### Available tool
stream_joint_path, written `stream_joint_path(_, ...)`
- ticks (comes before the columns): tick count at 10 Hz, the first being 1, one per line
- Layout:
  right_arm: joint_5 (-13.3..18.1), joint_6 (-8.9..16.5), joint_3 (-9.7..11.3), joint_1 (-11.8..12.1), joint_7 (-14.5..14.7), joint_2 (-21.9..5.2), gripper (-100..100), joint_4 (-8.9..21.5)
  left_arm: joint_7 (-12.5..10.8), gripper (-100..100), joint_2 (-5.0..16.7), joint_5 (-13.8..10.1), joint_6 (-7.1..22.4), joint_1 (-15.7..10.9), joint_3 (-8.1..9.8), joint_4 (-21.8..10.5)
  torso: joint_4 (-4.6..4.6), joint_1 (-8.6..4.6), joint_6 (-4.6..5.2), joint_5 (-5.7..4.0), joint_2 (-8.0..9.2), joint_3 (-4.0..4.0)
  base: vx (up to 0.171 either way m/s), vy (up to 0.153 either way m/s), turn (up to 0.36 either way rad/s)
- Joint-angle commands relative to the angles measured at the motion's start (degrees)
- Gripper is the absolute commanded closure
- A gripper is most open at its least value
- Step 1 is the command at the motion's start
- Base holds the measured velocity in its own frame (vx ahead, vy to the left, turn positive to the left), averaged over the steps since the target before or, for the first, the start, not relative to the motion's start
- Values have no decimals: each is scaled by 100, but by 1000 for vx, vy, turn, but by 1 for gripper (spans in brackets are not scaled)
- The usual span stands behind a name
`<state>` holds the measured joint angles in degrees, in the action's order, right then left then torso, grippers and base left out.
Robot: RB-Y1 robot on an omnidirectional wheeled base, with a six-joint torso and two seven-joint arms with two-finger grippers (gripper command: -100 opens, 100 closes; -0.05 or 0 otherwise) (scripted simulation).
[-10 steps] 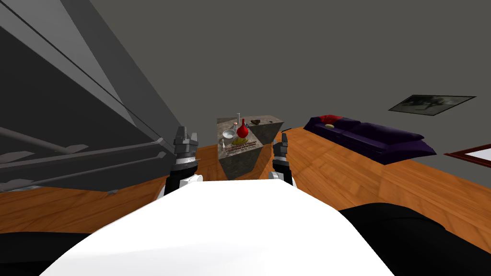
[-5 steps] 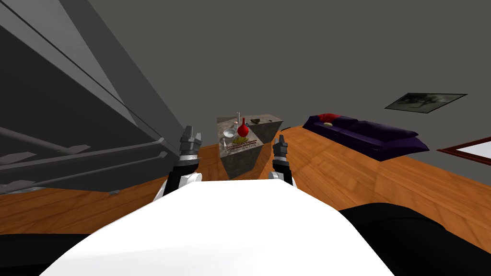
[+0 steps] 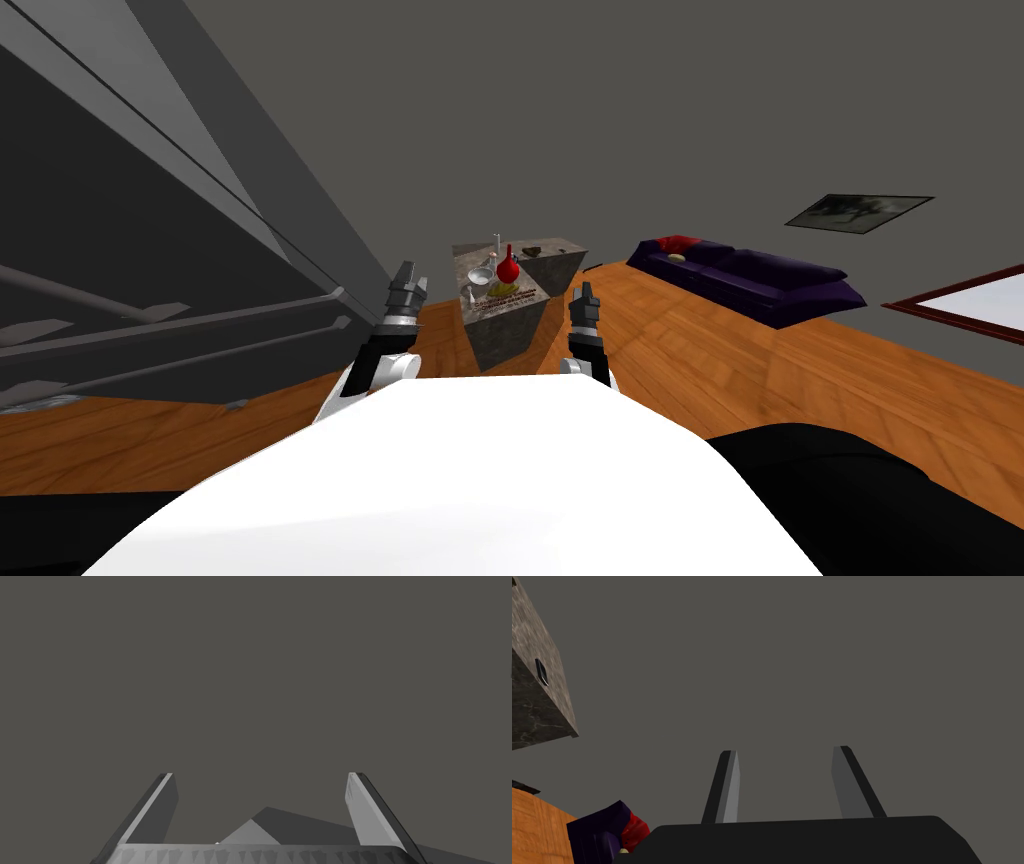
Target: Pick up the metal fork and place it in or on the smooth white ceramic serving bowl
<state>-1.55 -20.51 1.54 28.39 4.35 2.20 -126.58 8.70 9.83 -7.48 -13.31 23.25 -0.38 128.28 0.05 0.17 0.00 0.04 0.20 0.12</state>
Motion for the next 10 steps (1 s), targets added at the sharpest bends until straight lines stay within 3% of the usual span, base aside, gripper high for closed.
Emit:
stream_joint_path(1,0,0,0,0,0,0,0,0,62,-100,155,-164,286,-203,-4,-94,0,0,0,0,0,0,-69,50,-51)
stream_joint_path(4,0,0,0,-1,0,0,0,0,114,-100,299,-322,668,-395,0,-202,1,8,2,1,4,2,-64,53,-59)
stream_joint_path(7,0,0,0,0,0,0,0,0,228,-100,591,-660,1161,-805,9,-448,0,7,-1,2,-1,-1,-62,63,-78)
stream_joint_path(9,0,0,0,0,0,0,0,0,228,-100,591,-660,1332,-805,9,-448,0,7,-1,2,1,1,-42,37,-18)
stream_joint_path(10,0,0,0,1,0,0,0,0,289,-100,738,-838,1545,-1019,12,-587,-2,-6,-1,-1,-10,-5,-40,26,-99)
